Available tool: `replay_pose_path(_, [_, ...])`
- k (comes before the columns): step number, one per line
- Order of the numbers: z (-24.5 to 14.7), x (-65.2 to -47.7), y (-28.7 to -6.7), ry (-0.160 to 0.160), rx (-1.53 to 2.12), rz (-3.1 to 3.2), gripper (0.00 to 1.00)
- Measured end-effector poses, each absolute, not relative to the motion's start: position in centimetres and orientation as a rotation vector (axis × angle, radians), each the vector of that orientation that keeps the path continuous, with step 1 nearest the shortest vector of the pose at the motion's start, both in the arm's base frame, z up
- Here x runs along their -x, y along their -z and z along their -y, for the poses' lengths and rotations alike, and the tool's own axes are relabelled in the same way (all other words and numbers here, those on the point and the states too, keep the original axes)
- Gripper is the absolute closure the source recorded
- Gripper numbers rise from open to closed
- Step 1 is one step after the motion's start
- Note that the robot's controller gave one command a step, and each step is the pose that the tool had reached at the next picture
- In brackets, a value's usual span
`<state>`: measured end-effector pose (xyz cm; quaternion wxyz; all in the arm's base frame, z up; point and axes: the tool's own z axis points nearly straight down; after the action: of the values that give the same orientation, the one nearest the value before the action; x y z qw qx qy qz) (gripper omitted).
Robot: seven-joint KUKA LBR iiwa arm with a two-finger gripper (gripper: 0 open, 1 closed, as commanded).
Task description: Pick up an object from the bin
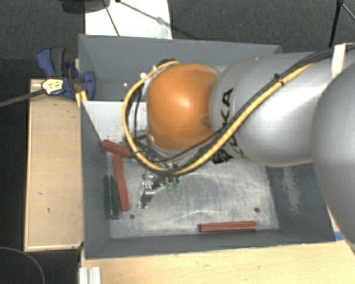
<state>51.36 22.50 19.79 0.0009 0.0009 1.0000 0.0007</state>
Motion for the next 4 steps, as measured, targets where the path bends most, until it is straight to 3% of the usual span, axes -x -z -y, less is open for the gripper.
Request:
replay_pose_path(1, [-19.7, -53.7, -14.8, -0.003, 0.204, -3.13, 0.0])
replay_pose_path(2, [-11.9, -55.5, -13.9, 0.002, 0.124, -3.137, 0.0])
replay_pose_path(3, [-13.7, -56.6, -14.9, -0.002, 0.481, -3.101, 0.0])
replay_pose_path(4, [-12.9, -57.7, -8.5, -0.001, 0.633, -3.067, 0.0])
